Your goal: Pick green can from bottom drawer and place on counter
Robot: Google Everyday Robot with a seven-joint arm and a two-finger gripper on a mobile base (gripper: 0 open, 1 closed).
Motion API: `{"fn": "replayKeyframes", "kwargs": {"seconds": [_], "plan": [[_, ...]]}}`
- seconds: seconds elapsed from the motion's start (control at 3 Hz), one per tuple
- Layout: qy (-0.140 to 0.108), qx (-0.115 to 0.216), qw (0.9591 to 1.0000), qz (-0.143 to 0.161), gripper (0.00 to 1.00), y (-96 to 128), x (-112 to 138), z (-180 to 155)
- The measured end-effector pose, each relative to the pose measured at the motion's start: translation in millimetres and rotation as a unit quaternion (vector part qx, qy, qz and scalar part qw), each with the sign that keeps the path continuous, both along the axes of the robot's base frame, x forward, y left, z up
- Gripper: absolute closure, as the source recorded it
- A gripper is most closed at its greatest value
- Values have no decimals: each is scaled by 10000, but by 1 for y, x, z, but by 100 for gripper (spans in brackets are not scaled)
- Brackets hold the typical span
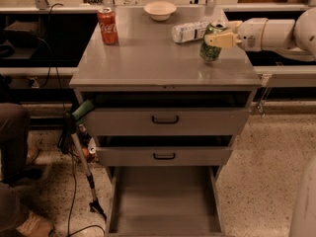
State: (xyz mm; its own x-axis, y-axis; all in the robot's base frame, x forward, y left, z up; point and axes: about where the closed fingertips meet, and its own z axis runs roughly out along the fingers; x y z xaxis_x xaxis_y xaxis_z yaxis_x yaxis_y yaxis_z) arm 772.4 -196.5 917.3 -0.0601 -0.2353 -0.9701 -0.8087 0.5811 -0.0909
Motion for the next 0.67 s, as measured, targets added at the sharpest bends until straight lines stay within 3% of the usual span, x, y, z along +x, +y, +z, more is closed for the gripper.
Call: {"fn": "replayKeyframes", "kwargs": {"seconds": [0.33, 0.67], "plan": [[-173, 121, 9998, 33, 81, 4, 6, -6], [-189, 226, 9995, 143, 51, 8, 8, -14]]}}
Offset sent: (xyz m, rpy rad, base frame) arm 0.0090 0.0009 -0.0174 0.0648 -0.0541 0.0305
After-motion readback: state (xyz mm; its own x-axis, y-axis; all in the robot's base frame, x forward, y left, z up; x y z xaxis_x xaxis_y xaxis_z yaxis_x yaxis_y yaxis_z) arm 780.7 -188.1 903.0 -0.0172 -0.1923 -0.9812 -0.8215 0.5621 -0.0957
